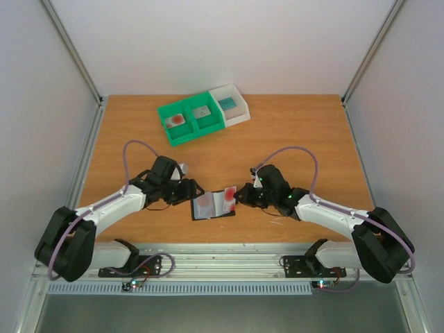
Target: Take the credit cards out of the card holder
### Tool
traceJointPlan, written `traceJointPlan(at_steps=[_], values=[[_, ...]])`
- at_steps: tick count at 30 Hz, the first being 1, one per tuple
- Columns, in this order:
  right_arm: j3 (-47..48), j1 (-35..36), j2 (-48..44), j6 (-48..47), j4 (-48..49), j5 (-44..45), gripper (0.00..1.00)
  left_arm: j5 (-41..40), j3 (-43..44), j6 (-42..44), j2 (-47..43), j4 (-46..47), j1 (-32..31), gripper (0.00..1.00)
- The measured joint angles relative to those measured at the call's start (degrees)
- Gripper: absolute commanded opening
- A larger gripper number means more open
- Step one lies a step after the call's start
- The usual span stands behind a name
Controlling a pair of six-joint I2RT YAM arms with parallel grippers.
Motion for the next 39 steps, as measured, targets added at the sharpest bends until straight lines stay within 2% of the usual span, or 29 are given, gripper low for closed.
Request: traceJointPlan(at_steps=[3, 7, 11, 19, 21, 25, 26, 28, 34, 39], values=[[0.4, 0.0, -1.4, 0.8, 0.1, -0.3, 0.01, 0.4, 1.0, -0.7, -3.9, -1.3, 0.0, 0.71], [1.0, 0.0, -3.0, 2.8, 2.5, -1.0, 0.01, 2.9, 1.2, -2.8, -8.3, -0.8, 0.0, 0.70], [1.6, 0.0, -3.3, 5.6, 8.0, -2.5, 0.01, 6.8, 1.0, -6.4, -10.5, 2.5, 0.0, 0.60], [1.6, 0.2, -2.2, 12.2, 20.6, -5.3, 0.01, 13.7, -3.7, -16.7, -11.5, 17.5, -0.1, 0.45], [1.6, 0.3, -1.4, 13.5, 22.9, -5.7, 0.01, 14.7, -4.6, -18.9, -11.5, 20.4, -0.1, 0.35], [1.6, 0.6, -0.1, 15.1, 26.0, -6.4, 0.01, 16.0, -5.3, -21.8, -11.4, 24.5, -0.2, 0.06], [1.6, 0.6, 0.1, 15.3, 26.5, -6.5, 0.01, 16.2, -5.4, -22.2, -11.4, 25.1, -0.2, 0.01], [1.6, 0.6, 0.3, 15.4, 26.9, -6.6, 0.04, 16.6, -5.5, -22.5, -11.3, 26.3, -0.2, 0.01], [1.4, 0.3, 0.5, 13.1, 24.8, -7.6, 0.23, 18.2, -5.6, -22.3, -11.4, 27.7, -0.3, 0.00], [2.1, 0.1, -2.3, 5.9, 16.5, -10.3, 0.32, 20.2, -4.8, -17.8, -11.4, 24.3, -0.3, 0.00]])
